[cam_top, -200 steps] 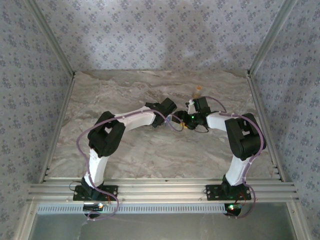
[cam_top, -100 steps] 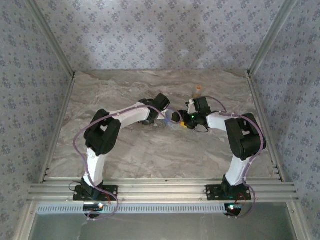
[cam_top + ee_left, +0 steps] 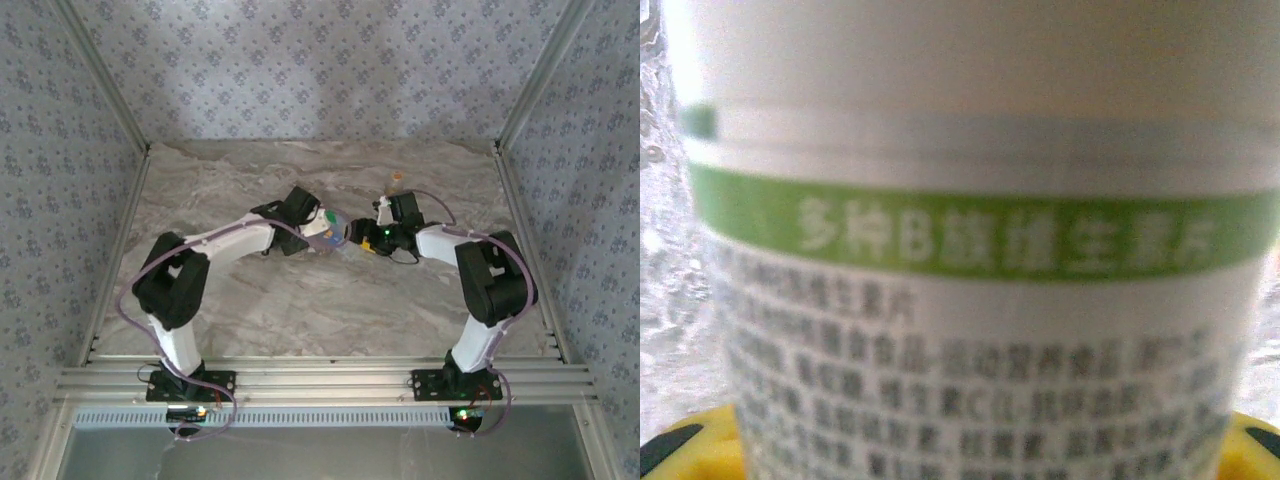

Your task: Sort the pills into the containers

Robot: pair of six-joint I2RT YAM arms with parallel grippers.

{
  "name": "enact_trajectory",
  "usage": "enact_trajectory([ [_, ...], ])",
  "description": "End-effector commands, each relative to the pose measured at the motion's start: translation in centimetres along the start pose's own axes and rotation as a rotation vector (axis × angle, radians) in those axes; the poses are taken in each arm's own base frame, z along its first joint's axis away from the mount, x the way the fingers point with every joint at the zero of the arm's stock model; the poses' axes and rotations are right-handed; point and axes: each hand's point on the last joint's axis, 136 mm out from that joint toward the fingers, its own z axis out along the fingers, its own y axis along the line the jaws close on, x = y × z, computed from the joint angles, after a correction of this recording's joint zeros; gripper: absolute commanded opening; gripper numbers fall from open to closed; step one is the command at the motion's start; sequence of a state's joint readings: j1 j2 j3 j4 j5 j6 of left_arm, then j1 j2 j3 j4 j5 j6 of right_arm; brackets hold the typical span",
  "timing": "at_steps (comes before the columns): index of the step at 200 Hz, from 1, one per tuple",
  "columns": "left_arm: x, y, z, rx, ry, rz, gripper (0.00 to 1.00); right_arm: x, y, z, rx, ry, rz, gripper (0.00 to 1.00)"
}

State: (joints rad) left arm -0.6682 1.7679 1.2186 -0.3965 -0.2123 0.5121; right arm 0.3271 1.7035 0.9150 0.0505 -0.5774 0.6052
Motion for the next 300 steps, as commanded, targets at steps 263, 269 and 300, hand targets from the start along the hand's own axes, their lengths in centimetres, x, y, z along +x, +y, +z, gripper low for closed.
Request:
enact_trajectory([
  [263, -7.1, -3.2, -21.0, 0.522, -1.107, -0.095, 0.0, 3.7, 27.7, -7.6, -0.537, 0.029, -1.061, 0.52],
  [269, -7.1, -3.3, -21.0, 0.526, -1.104, -0.093, 0.0, 3.7, 27.7, -7.5, -0.535, 0.023, -1.066, 0.54],
  [300, -7.4, -3.9, -21.8, 0.532, -1.119, -0.067, 0.0, 4.3, 27.9, -7.6, -0.566, 0.03, -1.083, 0.54],
])
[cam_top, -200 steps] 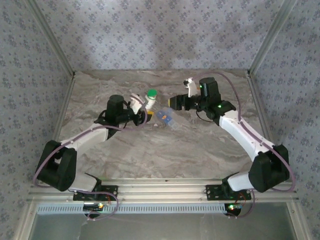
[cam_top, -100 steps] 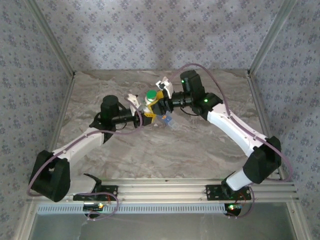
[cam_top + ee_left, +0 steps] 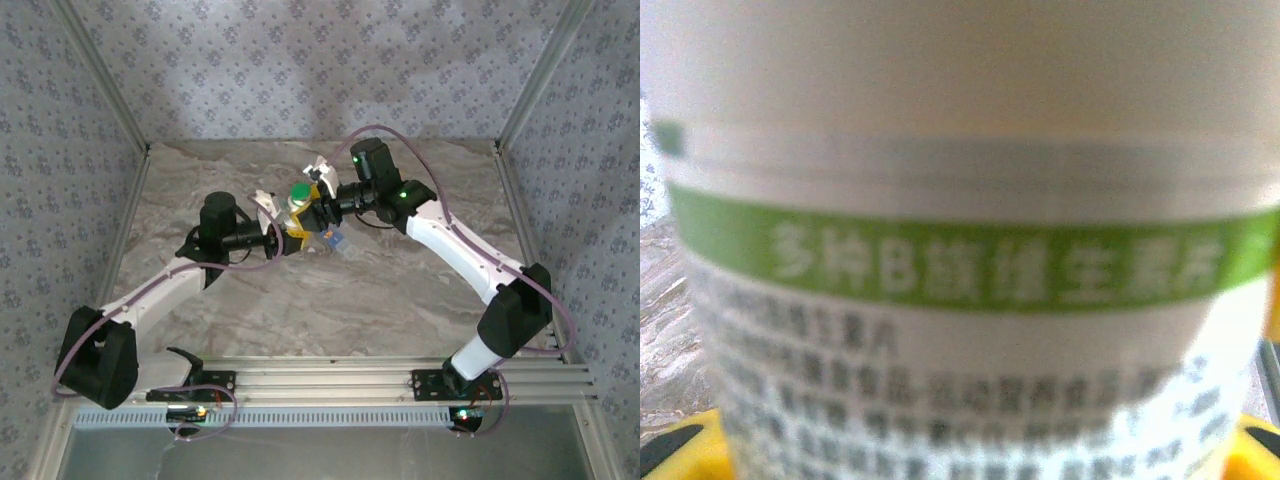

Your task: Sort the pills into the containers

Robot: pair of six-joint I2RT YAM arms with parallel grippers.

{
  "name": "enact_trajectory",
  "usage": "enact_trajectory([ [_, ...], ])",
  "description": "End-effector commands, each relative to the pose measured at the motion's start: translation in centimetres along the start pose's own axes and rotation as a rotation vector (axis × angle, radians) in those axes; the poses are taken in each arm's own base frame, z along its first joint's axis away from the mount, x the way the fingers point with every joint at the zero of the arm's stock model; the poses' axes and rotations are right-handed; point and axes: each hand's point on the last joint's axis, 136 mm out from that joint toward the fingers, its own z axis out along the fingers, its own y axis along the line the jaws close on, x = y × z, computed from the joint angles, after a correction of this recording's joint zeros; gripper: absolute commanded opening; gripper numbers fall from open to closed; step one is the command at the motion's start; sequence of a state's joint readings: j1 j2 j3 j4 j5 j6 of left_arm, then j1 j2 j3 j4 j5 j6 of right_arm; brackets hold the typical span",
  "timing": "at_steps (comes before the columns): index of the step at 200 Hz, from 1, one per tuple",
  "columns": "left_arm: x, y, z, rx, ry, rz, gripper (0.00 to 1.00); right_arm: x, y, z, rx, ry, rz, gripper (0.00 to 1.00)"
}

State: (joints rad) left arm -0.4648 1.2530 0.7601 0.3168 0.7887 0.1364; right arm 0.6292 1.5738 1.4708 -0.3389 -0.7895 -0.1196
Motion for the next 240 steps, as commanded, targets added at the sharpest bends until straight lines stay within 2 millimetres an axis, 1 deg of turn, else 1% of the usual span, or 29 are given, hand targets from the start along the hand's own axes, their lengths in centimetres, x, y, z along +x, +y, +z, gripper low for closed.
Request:
enact_trajectory([
  [1, -2.9, -3.8, 0.2, 0.131, -0.07, 0.137, 0.0, -0.2, 1.9, 1.0, -0.087, -0.011, -0.037, 0.54],
  [25, -3.2, -4.1, 0.2, 0.139, -0.073, 0.145, 0.0, 0.1, 2.3, 1.2, -0.117, -0.007, -0.032, 0.51],
  [31, -3.2, -4.2, 0.3, 0.144, -0.073, 0.144, 0.0, 0.2, 2.3, 1.2, -0.12, -0.006, -0.029, 0.53],
  [43, -3.2, -4.2, 0.5, 0.149, -0.07, 0.142, 0.0, 0.3, 2.2, 1.3, -0.111, -0.004, -0.028, 0.61],
  [71, -3.5, -4.6, 0.6, 0.171, -0.075, 0.146, 0.0, 0.5, 2.1, 1.1, -0.105, -0.002, -0.038, 0.61],
  [90, -3.9, -4.6, 0.5, 0.168, -0.08, 0.15, 0.0, 0.6, 2.6, 0.8, -0.122, 0.006, -0.048, 0.55],
  [107, -4.0, -4.2, 0.5, 0.137, -0.079, 0.152, 0.0, 0.9, 2.5, 0.5, -0.118, 0.008, -0.044, 0.46],
  [125, -4.1, -3.4, 0.6, 0.097, -0.077, 0.141, 0.0, 1.1, 2.5, 0.2, -0.116, 0.003, -0.042, 0.3],
  [135, -4.1, -2.9, 0.7, 0.063, -0.074, 0.134, 0.01, 1.0, 2.4, 0.0, -0.107, 0.0, -0.034, 0.26],
  [141, -4.2, -2.4, 0.7, 0.033, -0.073, 0.134, 0.05, 1.0, 2.1, -0.1, -0.093, -0.002, -0.028, 0.23],
  [149, -4.1, -1.4, 0.6, -0.025, -0.07, 0.128, 0.18, 0.8, 1.7, -0.2, -0.068, -0.006, -0.022, 0.2],
  [151, -4.1, -1.2, 0.6, -0.04, -0.071, 0.127, 0.24, 0.8, 1.6, -0.2, -0.062, -0.007, -0.02, 0.2],
  [155, -4.1, -0.8, 0.5, -0.064, -0.075, 0.126, 0.41, 0.7, 1.4, -0.3, -0.051, -0.011, -0.017, 0.2],
  [159, -4.1, -0.5, 0.5, -0.085, -0.079, 0.127, 0.52, 0.6, 1.2, -0.4, -0.037, -0.015, -0.014, 0.2],
  [165, -4.2, -0.1, 0.3, -0.111, -0.087, 0.134, 0.64, 0.5, 0.7, -0.6, -0.013, -0.021, -0.007, 0.18],
  [167, -4.3, 0.0, 0.3, -0.121, -0.091, 0.135, 0.71, 0.4, 0.5, -0.6, -0.003, -0.024, -0.004, 0.17],
  [168, -4.3, 0.1, 0.2, -0.127, -0.092, 0.135, 0.77, 0.4, 0.4, -0.6, 0.001, -0.026, -0.004, 0.17],
  [169, -4.3, 0.1, 0.2, -0.131, -0.092, 0.134, 0.86, 0.3, 0.3, -0.6, 0.005, -0.027, -0.002, 0.16],
  [170, -4.3, 0.2, 0.2, -0.134, -0.095, 0.135, 0.93, 0.3, 0.2, -0.7, 0.011, -0.029, -0.001, 0.16],
  [172, -4.4, 0.3, 0.1, -0.146, -0.098, 0.136, 0.98, 0.3, 0.0, -0.7, 0.021, -0.03, 0.003, 0.15],
  [176, -4.5, 0.6, 0.0, -0.169, -0.103, 0.136, 0.99, 0.1, -0.5, -0.9, 0.041, -0.036, 0.01, 0.14],
  [188, -4.6, 1.5, -0.6, -0.238, -0.121, 0.138, 1.0, -0.1, -2.1, -1.4, 0.111, -0.049, 0.036, 0.14],
  [199, -4.6, 2.1, -1.2, -0.296, -0.137, 0.148, 0.99, -0.2, -3.9, -2.0, 0.18, -0.068, 0.062, 0.12],
  [210, -4.3, 2.8, -1.8, -0.355, -0.14, 0.153, 0.99, -0.4, -5.9, -2.8, 0.262, -0.084, 0.082, 0.12],
  [222, -3.9, 3.6, -2.6, -0.43, -0.141, 0.153, 1.0, -0.3, -8.7, -3.9, 0.387, -0.097, 0.095, 0.12],
  [229, -3.8, 4.3, -3.2, -0.486, -0.144, 0.147, 0.99, -0.2, -10.5, -4.6, 0.478, -0.094, 0.095, 0.13],
  [236, -3.7, 5.5, -4.2, -0.577, -0.154, 0.118, 1.0, 0.1, -12.6, -5.5, 0.594, -0.085, 0.086, 0.15],
  [240, -3.6, 6.3, -4.9, -0.64, -0.161, 0.092, 0.99, 0.4, -13.8, -5.9, 0.657, -0.074, 0.079, 0.13],
])
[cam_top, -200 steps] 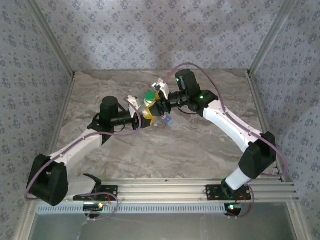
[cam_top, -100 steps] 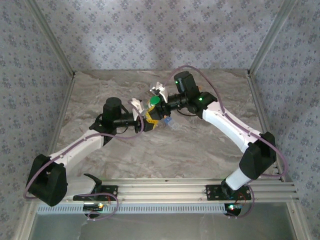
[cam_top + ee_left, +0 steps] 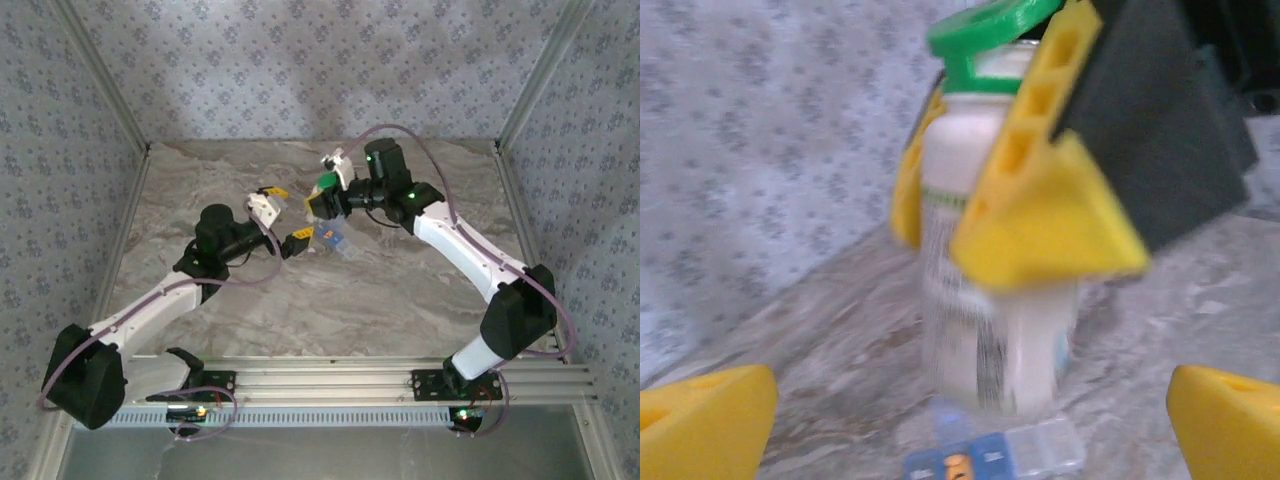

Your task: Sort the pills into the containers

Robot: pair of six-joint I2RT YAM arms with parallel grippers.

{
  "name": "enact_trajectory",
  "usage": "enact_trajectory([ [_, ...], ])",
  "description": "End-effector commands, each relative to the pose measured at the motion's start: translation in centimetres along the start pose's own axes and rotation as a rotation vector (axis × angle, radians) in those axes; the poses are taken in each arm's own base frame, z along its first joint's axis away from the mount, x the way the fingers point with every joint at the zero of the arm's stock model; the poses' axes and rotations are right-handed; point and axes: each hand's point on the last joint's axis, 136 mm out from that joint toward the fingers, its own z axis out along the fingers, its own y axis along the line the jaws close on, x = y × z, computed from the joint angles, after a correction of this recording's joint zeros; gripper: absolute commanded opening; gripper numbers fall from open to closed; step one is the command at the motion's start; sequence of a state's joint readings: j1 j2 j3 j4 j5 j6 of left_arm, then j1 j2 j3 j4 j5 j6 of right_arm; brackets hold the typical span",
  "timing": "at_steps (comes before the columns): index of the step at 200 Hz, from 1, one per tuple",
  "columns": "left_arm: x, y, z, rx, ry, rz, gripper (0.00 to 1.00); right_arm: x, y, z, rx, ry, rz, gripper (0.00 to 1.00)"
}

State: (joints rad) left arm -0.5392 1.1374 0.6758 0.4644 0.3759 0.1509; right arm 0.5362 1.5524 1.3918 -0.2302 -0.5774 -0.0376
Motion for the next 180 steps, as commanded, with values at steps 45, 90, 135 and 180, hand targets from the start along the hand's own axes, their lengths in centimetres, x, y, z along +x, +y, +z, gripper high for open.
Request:
enact_trajectory([
  [45, 2.0, 14.3, -9.9, -0.853, -0.072, -0.408, 1.0, 2.9, -17.9, 1.2, 0.683, 0.076, 0.043, 0.11],
  [90, 2.8, 14.9, -12.5, -0.845, -0.166, -0.496, 1.0, 6.5, -23.1, 5.6, 0.727, 0.128, 0.127, 0.16],
  [135, 4.3, 15.1, -10.4, -0.814, -0.03, -0.571, 1.0, 9.5, -25.3, 8.8, 0.728, 0.14, 0.212, 0.16],
  [180, 5.6, 15.1, -9.0, -0.788, -0.022, -0.636, 1.0, 11.7, -27.1, 10.1, 0.761, 0.158, 0.218, 0.17],
])
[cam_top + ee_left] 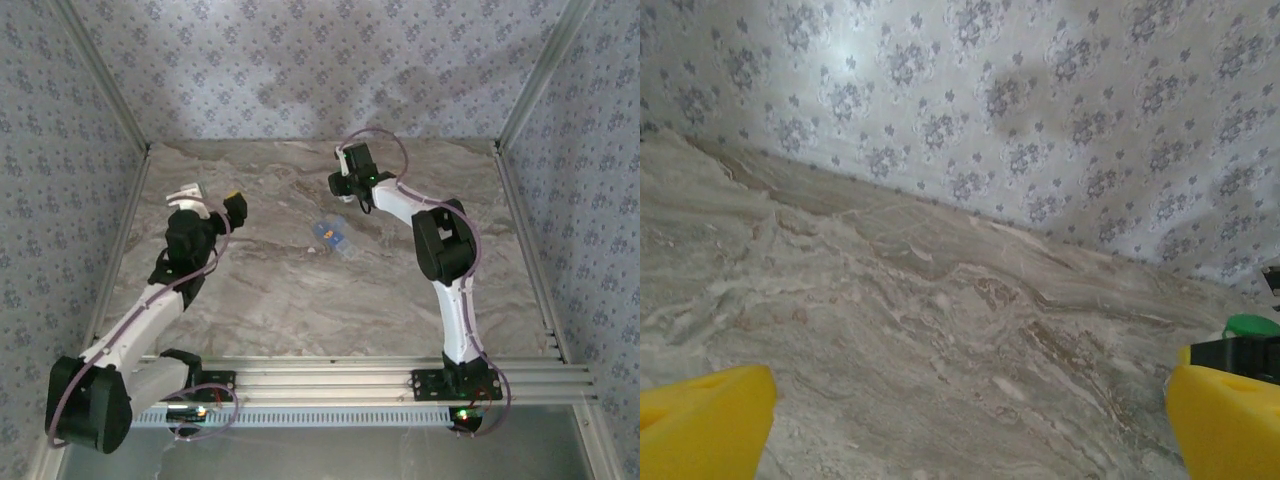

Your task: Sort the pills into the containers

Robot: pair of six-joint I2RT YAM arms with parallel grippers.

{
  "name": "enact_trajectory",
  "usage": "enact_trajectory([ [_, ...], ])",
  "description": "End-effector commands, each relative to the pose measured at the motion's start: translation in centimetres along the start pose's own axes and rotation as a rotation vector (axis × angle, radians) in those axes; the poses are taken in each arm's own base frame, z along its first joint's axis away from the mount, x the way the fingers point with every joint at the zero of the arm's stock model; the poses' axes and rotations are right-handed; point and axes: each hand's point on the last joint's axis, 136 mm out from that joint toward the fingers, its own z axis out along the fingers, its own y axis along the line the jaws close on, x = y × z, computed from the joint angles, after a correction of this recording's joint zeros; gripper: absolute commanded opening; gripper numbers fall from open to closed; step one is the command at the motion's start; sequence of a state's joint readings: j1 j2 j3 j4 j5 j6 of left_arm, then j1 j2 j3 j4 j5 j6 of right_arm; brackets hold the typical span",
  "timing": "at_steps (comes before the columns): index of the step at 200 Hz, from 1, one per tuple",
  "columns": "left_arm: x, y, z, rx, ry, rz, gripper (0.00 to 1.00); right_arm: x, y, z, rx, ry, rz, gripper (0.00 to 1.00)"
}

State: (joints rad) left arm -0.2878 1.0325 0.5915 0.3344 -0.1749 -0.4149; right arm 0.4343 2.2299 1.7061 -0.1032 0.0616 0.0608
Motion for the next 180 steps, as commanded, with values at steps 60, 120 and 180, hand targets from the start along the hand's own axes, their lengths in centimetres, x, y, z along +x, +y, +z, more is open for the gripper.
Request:
enact_trajectory([
  [60, 1.4, -2.4, 2.1, 0.024, 0.07, -0.058, 1.0, -0.9, -0.3, 1.0, -0.021, -0.023, 0.054, 0.52],
  [120, 3.5, -6.6, 6.1, 0.099, 0.197, -0.064, 0.97, -2.1, -0.2, -4.2, -0.18, 0.024, 0.152, 0.75],
  [180, 5.4, -12.4, 12.4, 0.199, 0.342, -0.108, 0.91, -4.9, 0.3, -10.3, -0.285, -0.047, 0.169, 0.8],
])
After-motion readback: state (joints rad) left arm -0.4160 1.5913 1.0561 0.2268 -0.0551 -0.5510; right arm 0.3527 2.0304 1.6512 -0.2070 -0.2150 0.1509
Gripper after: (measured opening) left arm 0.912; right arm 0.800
